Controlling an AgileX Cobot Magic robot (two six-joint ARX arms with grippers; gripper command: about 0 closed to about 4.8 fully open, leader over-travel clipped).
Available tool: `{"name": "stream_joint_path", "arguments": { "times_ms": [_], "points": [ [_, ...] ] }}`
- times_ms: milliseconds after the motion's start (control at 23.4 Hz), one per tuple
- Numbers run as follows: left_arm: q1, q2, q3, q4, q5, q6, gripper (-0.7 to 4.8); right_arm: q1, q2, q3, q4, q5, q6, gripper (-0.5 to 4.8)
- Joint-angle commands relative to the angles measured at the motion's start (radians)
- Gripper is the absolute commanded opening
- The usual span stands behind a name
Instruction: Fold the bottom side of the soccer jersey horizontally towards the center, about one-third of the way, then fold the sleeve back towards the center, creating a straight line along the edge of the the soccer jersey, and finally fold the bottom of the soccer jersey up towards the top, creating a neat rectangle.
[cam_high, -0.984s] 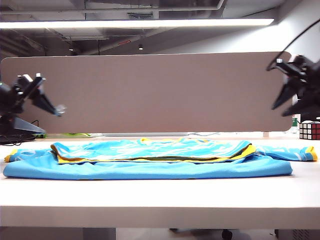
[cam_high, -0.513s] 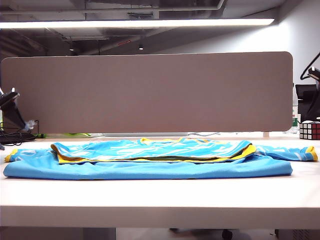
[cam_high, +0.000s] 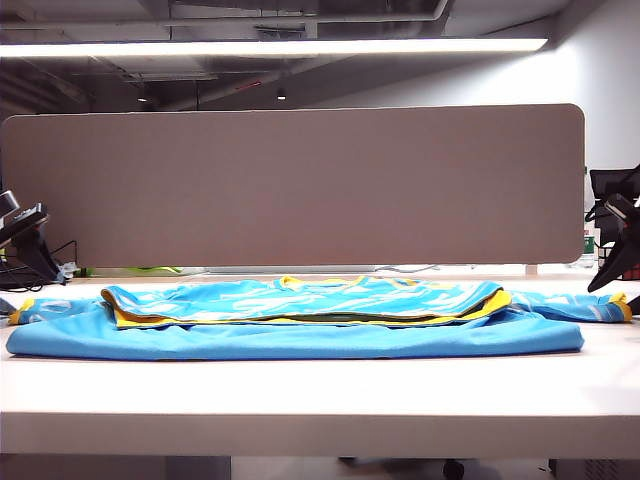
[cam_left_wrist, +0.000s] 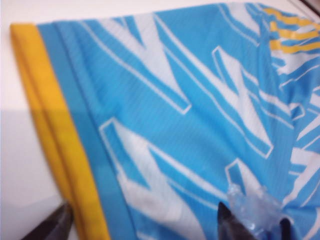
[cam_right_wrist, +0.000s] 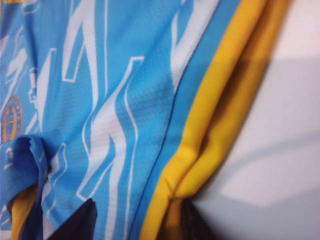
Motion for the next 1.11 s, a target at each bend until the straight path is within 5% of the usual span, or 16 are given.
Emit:
{"name": "stream_joint_path", "arguments": {
  "times_ms": [43, 171, 257, 342, 428, 727, 1112],
  "points": [
    [-0.014, 0.065, -0.011, -0.033, 0.059, -0.011, 3.71, 0.022, 0.050, -0.018, -0.075, 0.070, 0.000, 2.43],
    [-0.034, 0.092, -0.011, -0.022, 0.081, -0.011, 3.42, 0.044, 0.057, -0.018, -0.063, 0.072, 0.000, 2.42],
    [-0.053, 0.100, -0.011, -0.015, 0.078, -0.007, 2.44, 0.071, 0.057, -0.018, -0.052, 0.076, 0.000, 2.18],
    [-0.069, 0.101, -0.011, 0.018, 0.074, -0.003, 1.21, 0.092, 0.057, -0.018, -0.031, 0.077, 0.004, 0.63],
    [-0.069, 0.101, -0.011, 0.081, 0.076, -0.008, 0.42, 0.103, 0.055, -0.017, -0.002, 0.069, 0.027, 0.08],
    [-0.095, -0.026, -0.011, 0.260, 0.108, -0.007, 0.16, 0.126, -0.060, 0.011, 0.043, 0.026, 0.076, -0.06],
    [-0.330, -0.192, -0.011, 0.132, 0.153, 0.135, 0.16, 0.375, -0.210, 0.022, 0.017, 0.023, 0.069, -0.06]
  ]
}}
